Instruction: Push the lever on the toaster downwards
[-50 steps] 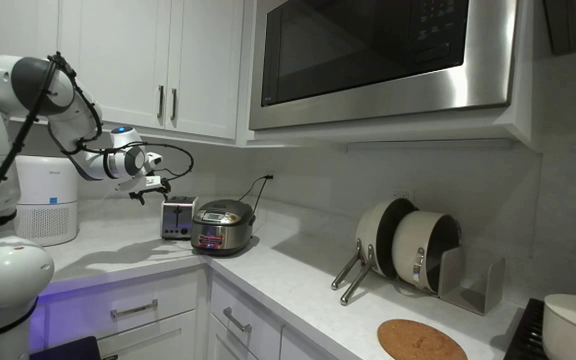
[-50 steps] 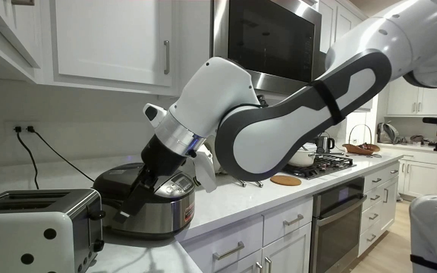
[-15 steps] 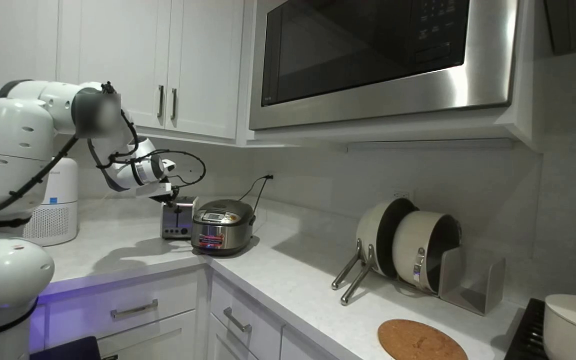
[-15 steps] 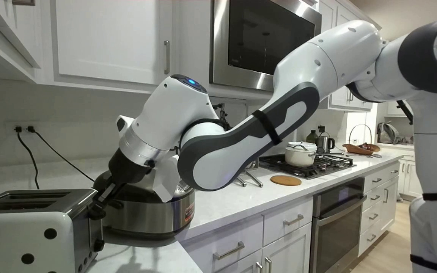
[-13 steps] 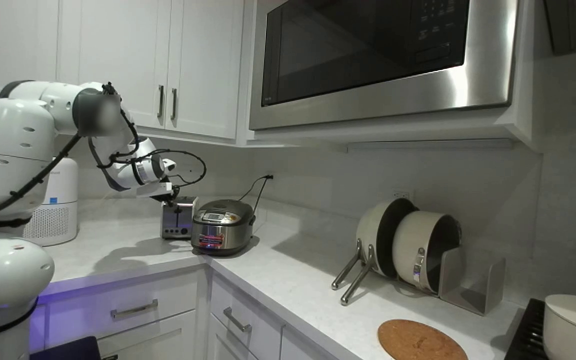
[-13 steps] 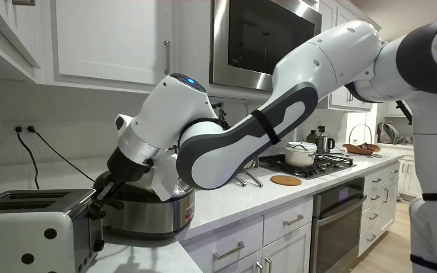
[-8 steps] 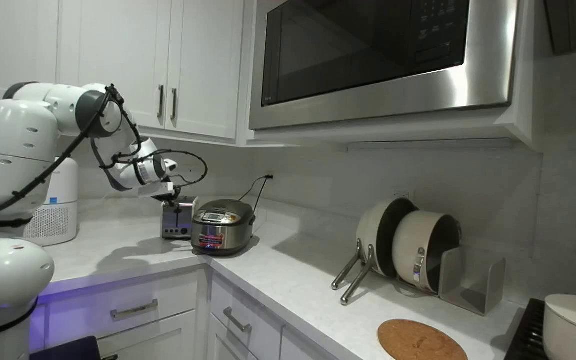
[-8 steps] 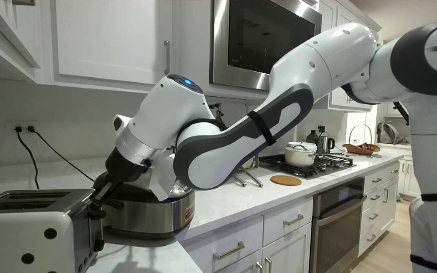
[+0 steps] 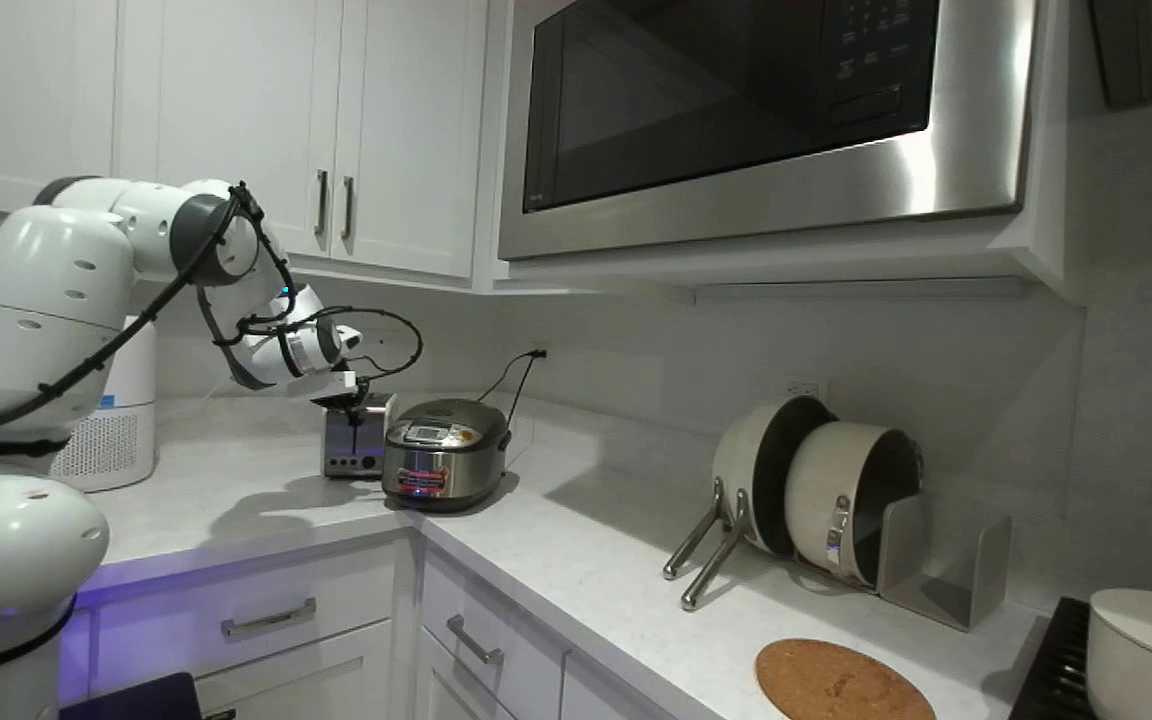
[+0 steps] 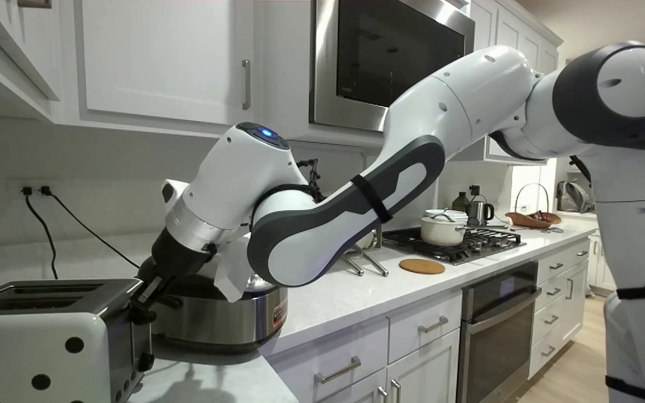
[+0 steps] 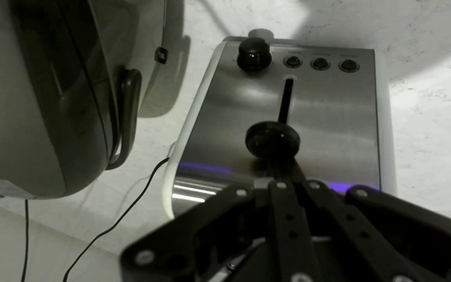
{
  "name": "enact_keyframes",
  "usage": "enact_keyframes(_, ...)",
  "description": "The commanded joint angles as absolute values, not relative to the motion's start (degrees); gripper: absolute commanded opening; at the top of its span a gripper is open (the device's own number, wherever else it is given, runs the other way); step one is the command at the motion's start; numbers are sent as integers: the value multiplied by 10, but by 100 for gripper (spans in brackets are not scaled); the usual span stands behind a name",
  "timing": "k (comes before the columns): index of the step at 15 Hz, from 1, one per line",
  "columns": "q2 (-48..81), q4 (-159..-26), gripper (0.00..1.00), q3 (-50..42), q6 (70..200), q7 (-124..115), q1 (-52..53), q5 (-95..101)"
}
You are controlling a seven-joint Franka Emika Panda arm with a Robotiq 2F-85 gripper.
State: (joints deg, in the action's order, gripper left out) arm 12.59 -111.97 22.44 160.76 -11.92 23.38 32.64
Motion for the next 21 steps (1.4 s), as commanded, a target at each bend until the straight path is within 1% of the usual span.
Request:
enact_keyframes(1, 144, -1088, 0, 214, 1587, -142, 248, 350)
enact_keyframes(21, 160, -1077, 0, 198, 1576, -137, 258, 351)
